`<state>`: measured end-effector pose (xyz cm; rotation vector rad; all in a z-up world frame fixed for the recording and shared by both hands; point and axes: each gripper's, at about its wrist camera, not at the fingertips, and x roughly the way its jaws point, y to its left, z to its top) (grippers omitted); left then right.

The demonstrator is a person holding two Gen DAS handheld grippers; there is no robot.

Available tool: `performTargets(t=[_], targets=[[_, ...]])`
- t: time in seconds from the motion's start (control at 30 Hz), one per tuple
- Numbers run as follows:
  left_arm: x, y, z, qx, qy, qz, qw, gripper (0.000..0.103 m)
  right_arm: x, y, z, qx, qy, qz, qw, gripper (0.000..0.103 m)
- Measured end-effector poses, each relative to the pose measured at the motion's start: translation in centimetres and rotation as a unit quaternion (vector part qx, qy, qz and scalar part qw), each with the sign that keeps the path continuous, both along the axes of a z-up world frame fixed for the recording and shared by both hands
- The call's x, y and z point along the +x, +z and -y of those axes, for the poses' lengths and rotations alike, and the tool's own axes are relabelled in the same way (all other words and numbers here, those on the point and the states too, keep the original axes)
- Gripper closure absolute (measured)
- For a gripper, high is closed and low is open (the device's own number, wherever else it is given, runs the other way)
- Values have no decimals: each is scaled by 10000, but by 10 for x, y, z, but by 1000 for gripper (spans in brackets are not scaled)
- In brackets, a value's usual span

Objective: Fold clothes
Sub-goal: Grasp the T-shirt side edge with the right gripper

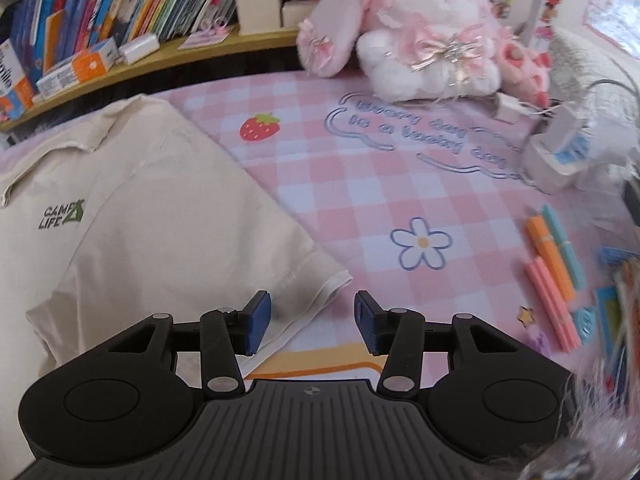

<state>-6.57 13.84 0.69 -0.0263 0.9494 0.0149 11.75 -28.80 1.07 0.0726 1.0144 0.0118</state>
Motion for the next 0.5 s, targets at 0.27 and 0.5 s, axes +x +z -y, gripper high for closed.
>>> performTargets(t=[0.27, 0.5], targets=[[6, -7, 23, 163, 228, -162, 9995, 12, 15, 0, 15, 285, 495, -69, 9983, 96], [5, -7, 25, 165, 451, -253, 9985, 10, 70, -5, 47, -966, 540, 230, 9936, 97]])
